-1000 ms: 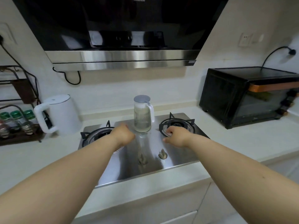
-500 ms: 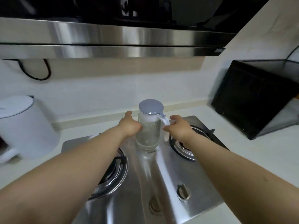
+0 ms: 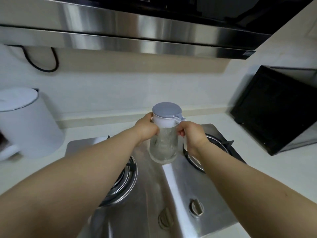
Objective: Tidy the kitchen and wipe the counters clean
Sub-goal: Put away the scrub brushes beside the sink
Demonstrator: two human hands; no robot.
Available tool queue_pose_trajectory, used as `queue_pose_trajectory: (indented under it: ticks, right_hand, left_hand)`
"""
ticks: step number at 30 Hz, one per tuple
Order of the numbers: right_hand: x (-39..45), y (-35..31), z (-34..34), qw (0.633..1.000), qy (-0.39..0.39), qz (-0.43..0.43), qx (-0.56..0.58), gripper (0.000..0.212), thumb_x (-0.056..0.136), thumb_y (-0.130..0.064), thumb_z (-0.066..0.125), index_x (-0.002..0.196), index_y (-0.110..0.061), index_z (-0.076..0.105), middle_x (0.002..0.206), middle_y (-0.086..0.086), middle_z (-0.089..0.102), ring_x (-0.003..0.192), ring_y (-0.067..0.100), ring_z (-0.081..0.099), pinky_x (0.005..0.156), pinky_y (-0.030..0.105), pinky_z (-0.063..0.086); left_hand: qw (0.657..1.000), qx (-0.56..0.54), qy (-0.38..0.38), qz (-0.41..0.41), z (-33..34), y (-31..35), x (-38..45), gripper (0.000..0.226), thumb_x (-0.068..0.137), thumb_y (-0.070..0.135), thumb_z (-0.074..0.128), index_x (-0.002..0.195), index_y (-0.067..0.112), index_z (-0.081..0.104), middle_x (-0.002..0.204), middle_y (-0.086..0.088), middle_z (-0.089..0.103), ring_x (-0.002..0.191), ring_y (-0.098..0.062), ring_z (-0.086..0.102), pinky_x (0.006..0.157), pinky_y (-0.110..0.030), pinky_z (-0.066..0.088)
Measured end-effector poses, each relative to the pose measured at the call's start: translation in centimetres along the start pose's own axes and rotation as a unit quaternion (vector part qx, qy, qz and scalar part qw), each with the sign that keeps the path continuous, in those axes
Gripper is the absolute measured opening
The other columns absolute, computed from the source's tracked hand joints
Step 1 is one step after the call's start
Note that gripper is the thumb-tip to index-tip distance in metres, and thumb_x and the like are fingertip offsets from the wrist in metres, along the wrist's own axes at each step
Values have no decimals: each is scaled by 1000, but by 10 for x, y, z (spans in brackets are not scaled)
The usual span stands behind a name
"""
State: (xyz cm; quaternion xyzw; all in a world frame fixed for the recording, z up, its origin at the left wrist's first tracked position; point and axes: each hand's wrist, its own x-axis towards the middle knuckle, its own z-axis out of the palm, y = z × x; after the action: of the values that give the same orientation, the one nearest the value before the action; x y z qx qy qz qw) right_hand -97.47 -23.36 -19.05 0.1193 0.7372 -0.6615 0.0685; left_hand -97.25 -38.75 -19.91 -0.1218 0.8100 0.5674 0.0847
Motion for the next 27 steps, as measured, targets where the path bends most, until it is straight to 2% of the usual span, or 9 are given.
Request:
queue_pose_trajectory:
  ticks: [4, 8, 12, 15, 17, 19, 21, 25, 27]
  right_hand:
    - [-30, -12, -10, 999, -3, -17, 42, 16, 63, 3, 53, 59, -11, 45, 57, 4, 35, 58, 18, 29, 63, 36, 29]
    - [-67, -19, -12, 997, -43, -51, 30, 21, 66, 5, 53, 55, -11, 44, 54, 3, 36, 57, 18, 32, 62, 34, 30]
    - [-119, -17, 3, 990, -116, -72, 24, 27, 65, 5, 55, 48, -12, 43, 45, -1, 36, 54, 19, 32, 64, 36, 30]
    - [-164, -10, 30, 983, -173, -58, 27, 23, 65, 6, 54, 50, -11, 46, 49, 2, 37, 52, 18, 32, 58, 34, 29]
    - [-190, -9, 53, 975, -217, -38, 43, 22, 66, 8, 51, 55, -10, 44, 49, 3, 35, 48, 16, 31, 51, 29, 28]
    - [-223, -6, 87, 961, -272, -40, 27, 24, 68, 9, 50, 55, -10, 44, 45, 1, 35, 47, 17, 31, 49, 27, 28]
    - [-257, -2, 119, 947, -318, -48, 5, 24, 71, 9, 51, 54, -7, 47, 40, 0, 37, 48, 17, 35, 48, 25, 30]
    - [-316, 4, 182, 918, -391, -55, -41, 22, 75, 7, 53, 57, -6, 50, 48, 4, 40, 53, 17, 40, 49, 23, 31]
    - [-352, 7, 221, 900, -427, -63, -67, 20, 77, 6, 52, 62, -5, 50, 54, 5, 40, 56, 17, 40, 50, 23, 31]
  left_hand:
    - [999, -29, 28, 13, -1, 5, -40, 74, 75, -3, 58, 141, 24, 38, 118, -4, 60, 110, -26, 55, 89, -32, 45]
    - [996, -48, 75, 19, -6, 0, -98, 75, 76, -1, 59, 141, 27, 35, 123, -2, 54, 110, -26, 54, 87, -35, 46]
    - [986, -94, 136, 7, -18, -18, -171, 82, 71, 4, 60, 141, 34, 29, 124, 1, 57, 107, -25, 57, 88, -38, 51]
    - [979, -104, 175, -5, -40, -38, -227, 77, 74, -1, 57, 141, 28, 32, 120, -4, 59, 87, -19, 54, 62, -26, 43]
    - [972, -105, 208, -10, -59, -52, -261, 69, 76, -4, 55, 136, 26, 38, 118, -5, 59, 74, -15, 48, 55, -24, 36]
    - [961, -119, 249, -27, -85, -72, -300, 65, 77, -4, 55, 133, 26, 41, 118, -5, 58, 76, -15, 47, 58, -24, 36]
    - [947, -134, 288, -38, -111, -95, -337, 65, 76, -3, 55, 132, 28, 43, 121, -5, 58, 88, -18, 49, 64, -26, 39]
    - [920, -154, 355, -59, -159, -134, -400, 68, 77, -4, 55, 135, 29, 41, 125, -3, 56, 107, -24, 51, 80, -29, 42]
    - [905, -166, 387, -67, -189, -160, -435, 73, 76, -3, 55, 139, 28, 38, 129, -4, 55, 111, -28, 50, 82, -30, 42]
